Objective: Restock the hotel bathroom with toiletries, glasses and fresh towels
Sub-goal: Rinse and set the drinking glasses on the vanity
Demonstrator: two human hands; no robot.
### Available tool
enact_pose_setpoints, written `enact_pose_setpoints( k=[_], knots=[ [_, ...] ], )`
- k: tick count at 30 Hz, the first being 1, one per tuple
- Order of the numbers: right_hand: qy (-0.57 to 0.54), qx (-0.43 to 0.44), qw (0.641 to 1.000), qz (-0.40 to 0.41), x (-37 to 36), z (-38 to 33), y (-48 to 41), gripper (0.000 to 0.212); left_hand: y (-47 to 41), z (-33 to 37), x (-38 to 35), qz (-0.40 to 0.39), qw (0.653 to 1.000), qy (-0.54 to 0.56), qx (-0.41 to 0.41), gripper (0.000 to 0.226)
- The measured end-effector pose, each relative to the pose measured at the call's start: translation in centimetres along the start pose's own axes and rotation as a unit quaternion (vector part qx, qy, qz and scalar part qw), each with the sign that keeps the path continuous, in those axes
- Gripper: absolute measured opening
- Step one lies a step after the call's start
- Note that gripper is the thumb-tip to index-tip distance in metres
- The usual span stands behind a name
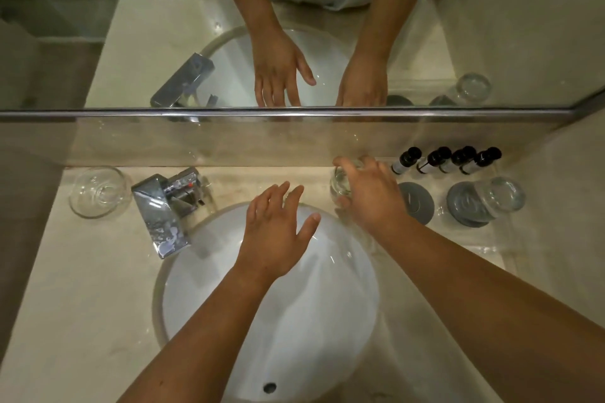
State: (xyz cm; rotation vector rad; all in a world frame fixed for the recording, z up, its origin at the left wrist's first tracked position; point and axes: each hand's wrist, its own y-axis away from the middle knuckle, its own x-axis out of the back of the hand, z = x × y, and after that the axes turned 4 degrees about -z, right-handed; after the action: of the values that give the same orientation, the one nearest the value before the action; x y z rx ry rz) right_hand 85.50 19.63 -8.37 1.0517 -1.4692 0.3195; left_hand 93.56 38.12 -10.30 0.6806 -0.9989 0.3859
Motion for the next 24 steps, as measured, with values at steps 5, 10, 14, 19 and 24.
enact_pose_setpoints(
  k=[5,10,14,19,24],
  knots=[
    [-0.004,0.011,1.0,0.011,-0.1,0.3,0.2,0.06,0.4,-0.3,0.4,0.009,1.0,0.019,0.003,0.075],
    [-0.196,0.012,0.979,0.055,-0.3,0.6,2.9,0.059,1.1,0.6,1.7,0.021,0.99,0.133,0.035,0.063],
    [-0.347,0.021,0.933,0.094,0.2,0.6,7.1,0.059,2.1,2.2,2.7,-0.027,0.96,0.264,0.092,0.052],
    [-0.456,-0.002,0.882,0.12,0.4,1.2,12.0,0.059,4.0,5.1,3.5,-0.118,0.867,0.472,0.113,0.056],
    [-0.513,-0.006,0.85,0.123,0.0,2.7,14.8,0.058,4.0,6.9,2.2,-0.139,0.882,0.44,0.097,0.075]
  ],
)
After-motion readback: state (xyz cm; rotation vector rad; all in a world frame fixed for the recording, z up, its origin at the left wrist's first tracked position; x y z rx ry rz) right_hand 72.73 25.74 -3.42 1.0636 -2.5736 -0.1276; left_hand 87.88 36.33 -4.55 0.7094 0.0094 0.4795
